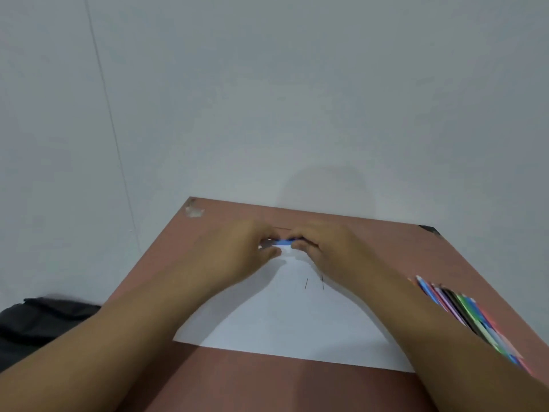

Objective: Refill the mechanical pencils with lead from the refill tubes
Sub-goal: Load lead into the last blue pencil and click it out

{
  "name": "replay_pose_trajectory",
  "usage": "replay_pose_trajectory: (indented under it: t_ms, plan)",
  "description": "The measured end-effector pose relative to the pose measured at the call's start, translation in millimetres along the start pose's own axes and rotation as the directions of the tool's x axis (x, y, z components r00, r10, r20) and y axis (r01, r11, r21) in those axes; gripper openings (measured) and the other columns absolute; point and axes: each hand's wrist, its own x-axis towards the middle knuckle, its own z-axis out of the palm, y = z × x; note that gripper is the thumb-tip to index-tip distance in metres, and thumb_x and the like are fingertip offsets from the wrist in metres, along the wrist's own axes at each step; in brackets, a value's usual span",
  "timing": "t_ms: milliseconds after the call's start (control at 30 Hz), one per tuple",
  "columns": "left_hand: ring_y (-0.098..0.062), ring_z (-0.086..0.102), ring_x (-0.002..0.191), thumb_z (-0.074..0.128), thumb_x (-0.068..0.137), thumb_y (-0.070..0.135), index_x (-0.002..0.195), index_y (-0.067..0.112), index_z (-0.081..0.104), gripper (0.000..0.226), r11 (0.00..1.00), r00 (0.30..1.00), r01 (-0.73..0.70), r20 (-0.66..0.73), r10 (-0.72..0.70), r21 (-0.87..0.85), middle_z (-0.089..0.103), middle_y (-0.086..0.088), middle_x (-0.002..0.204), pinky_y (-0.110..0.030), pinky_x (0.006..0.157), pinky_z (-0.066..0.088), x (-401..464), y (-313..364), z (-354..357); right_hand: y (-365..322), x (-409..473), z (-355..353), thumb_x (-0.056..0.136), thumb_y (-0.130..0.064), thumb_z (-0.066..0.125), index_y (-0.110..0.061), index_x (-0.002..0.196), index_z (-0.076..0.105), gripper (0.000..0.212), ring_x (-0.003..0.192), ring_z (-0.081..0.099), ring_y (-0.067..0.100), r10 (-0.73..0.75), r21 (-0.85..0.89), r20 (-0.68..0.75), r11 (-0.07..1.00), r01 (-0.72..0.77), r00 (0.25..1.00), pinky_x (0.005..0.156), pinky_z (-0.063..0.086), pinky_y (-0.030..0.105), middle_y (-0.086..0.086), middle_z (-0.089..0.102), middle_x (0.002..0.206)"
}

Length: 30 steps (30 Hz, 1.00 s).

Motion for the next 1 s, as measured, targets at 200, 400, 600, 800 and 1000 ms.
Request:
replay_pose_trajectory:
  t_ms: [200,400,600,800,1000]
  plan:
    - [-0.005,0.057,0.067,0.053,0.095,0.024,0.082,0.047,0.062,0.028,0.994,0.990,-0.034,-0.139,0.020,-0.099,0.062,0.019,0.072,-0.038,0.067,0.053,33,-5,13,4,-14,-16,0.088,-0.005,0.076,-0.020,0.089,0.078,0.016,0.068,0.069,0.007,0.467,0.713,-0.185,0.669,-0.209,0.865,0.068,0.054,0.018,-0.005,0.075,0.075]
    - [0.000,0.052,0.061,0.063,0.096,0.021,0.100,0.042,0.069,0.022,0.976,0.970,-0.112,-0.233,0.066,-0.188,0.061,0.024,0.071,-0.026,0.059,0.038,34,-21,31,14,-13,-12,0.087,-0.010,0.078,-0.020,0.084,0.080,0.011,0.066,0.066,0.010,0.512,0.748,-0.190,0.628,-0.214,0.838,0.071,0.055,0.028,0.000,0.074,0.073]
    - [-0.015,0.058,0.064,0.069,0.093,0.019,0.089,0.028,0.076,0.012,0.974,0.969,-0.128,-0.235,0.082,-0.188,0.067,0.004,0.071,-0.030,0.059,0.041,31,-40,20,33,-18,-14,0.090,-0.016,0.072,-0.029,0.083,0.078,0.016,0.081,0.065,-0.002,0.374,0.285,-0.119,0.900,-0.329,0.920,0.068,0.050,0.011,-0.017,0.073,0.084]
    - [-0.020,0.058,0.065,0.073,0.091,0.020,0.087,0.028,0.077,0.009,0.969,0.964,-0.177,-0.228,0.136,-0.170,0.066,0.002,0.069,-0.038,0.062,0.048,34,-48,21,38,-21,-15,0.091,-0.014,0.066,-0.042,0.113,0.064,0.036,0.082,0.063,0.000,0.264,0.125,-0.017,0.957,-0.260,0.964,0.078,0.056,0.023,-0.018,0.067,0.090]
    - [-0.016,0.060,0.079,0.074,0.090,0.016,0.091,0.027,0.077,0.011,0.967,0.976,-0.159,-0.180,0.124,-0.198,0.069,0.005,0.079,-0.029,0.070,0.046,31,-41,24,38,-19,-13,0.091,-0.013,0.060,-0.053,0.140,0.041,0.066,0.088,0.057,-0.009,0.192,0.079,0.098,0.977,-0.199,0.977,0.082,0.051,0.020,-0.020,0.066,0.094]
